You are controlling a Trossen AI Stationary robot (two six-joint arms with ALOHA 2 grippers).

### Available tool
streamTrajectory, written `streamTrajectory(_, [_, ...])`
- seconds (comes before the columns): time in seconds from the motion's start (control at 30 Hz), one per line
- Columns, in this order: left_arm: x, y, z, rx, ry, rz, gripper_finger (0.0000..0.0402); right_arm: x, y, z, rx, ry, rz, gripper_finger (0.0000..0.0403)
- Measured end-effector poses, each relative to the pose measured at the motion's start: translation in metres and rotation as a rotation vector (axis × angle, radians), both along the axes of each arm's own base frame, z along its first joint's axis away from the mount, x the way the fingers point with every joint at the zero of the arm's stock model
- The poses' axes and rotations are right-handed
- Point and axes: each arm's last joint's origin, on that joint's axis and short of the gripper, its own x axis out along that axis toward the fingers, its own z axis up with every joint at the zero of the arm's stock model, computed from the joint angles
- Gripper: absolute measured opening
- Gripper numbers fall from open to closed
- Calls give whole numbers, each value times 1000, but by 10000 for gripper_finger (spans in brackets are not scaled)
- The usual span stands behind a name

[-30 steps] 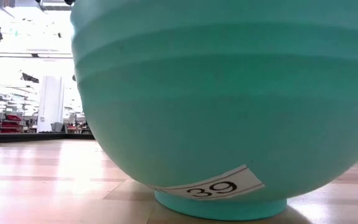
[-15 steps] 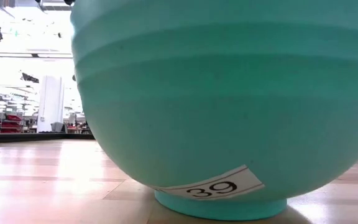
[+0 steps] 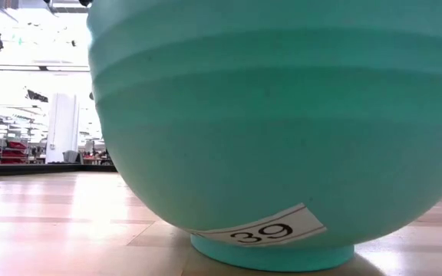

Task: Nest bowls inside each other
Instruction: Stack the white bowl on the black bowl

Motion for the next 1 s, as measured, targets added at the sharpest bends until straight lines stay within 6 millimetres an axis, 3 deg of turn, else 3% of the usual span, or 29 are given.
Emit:
streamTrajectory(0.33, [0, 0, 0, -2, 0, 0, 6, 1, 0, 2, 22, -12, -48, 112])
streamTrajectory(0.6, [0, 0, 0, 1, 1, -2, 6, 1, -1, 2, -18, -14, -30, 13])
streamTrajectory(1.0, [0, 0, 0, 1, 1, -3, 6, 3, 9, -13, -15, 10, -18, 17])
